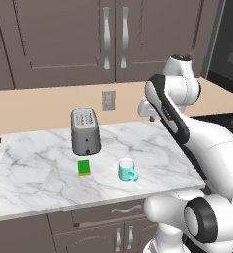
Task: Pick the mug from the counter and place it inside the microwave. Then close the microwave.
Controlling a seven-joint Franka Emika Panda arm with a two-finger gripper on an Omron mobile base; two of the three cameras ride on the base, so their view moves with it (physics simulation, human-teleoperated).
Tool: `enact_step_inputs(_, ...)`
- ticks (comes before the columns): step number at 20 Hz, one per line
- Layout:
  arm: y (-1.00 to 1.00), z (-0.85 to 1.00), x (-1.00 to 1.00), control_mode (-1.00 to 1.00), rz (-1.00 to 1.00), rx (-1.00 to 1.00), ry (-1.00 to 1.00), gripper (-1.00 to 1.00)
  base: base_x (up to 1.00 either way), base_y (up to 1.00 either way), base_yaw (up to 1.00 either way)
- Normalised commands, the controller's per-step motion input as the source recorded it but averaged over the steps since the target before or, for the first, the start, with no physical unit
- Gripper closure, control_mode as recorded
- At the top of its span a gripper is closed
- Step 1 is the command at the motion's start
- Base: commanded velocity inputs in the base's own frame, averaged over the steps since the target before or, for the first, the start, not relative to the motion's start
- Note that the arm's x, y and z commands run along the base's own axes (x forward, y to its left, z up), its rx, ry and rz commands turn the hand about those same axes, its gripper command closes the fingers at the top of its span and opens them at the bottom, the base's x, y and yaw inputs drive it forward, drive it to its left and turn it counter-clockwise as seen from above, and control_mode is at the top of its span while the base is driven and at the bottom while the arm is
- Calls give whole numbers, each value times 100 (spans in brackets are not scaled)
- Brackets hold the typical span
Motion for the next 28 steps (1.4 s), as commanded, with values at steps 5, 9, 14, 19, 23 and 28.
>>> enact_step_inputs(5,0,-2,-7,-100,0,0,1,-100,0,0,0)
enact_step_inputs(9,2,-26,-19,-100,0,0,4,-100,0,0,0)
enact_step_inputs(14,3,-58,-29,-100,6,-3,-1,-100,0,0,0)
enact_step_inputs(19,13,-33,-10,-100,10,-10,-1,-100,0,0,0)
enact_step_inputs(23,7,-11,0,-100,12,-9,0,-100,0,0,0)
enact_step_inputs(28,0,0,2,-100,13,-2,4,-100,0,0,0)
